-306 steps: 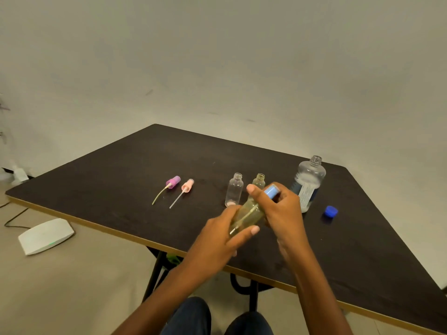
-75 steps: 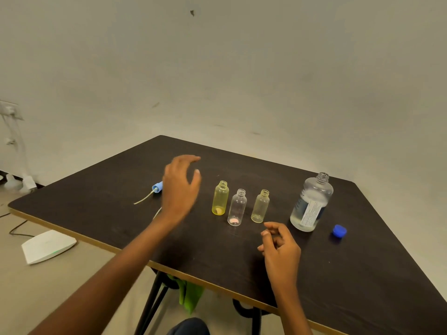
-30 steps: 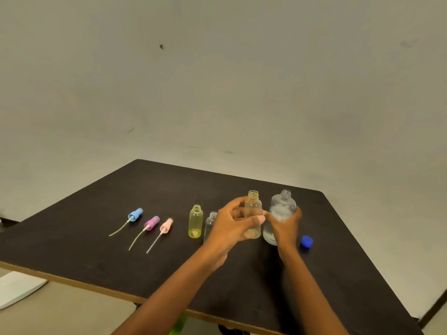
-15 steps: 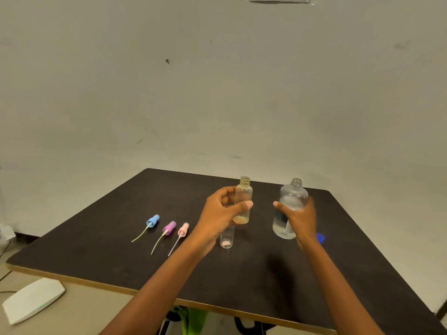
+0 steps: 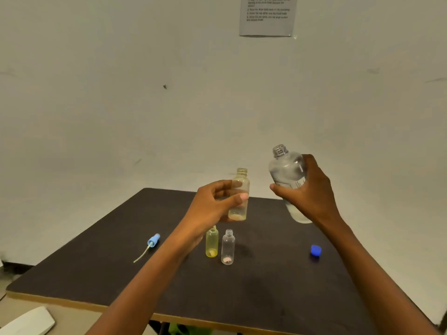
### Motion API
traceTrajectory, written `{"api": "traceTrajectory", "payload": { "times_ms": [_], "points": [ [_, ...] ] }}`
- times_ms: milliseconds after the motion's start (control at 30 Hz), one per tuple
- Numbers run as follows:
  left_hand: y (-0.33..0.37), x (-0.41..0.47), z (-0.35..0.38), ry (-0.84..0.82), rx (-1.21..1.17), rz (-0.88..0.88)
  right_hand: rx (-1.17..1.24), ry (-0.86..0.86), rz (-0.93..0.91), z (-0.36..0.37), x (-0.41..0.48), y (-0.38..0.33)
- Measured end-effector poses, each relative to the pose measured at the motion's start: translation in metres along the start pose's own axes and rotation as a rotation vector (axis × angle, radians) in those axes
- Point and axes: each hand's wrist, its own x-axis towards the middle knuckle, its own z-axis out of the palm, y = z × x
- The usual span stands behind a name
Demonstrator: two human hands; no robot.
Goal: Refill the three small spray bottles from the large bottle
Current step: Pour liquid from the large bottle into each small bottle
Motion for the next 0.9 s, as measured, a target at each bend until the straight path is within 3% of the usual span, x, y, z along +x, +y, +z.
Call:
{"api": "traceTrajectory", "payload": {
  "times_ms": [400, 900],
  "points": [
    [0.014, -0.010, -0.002, -0.086, -0.018, 0.011, -0.268, -0.003, -0.442, -0.011, 0.003, -0.019],
    [0.014, -0.007, -0.005, -0.161, -0.060, 0.002, -0.394, -0.064, -0.528, -0.022, 0.014, -0.022]
  ]
}}
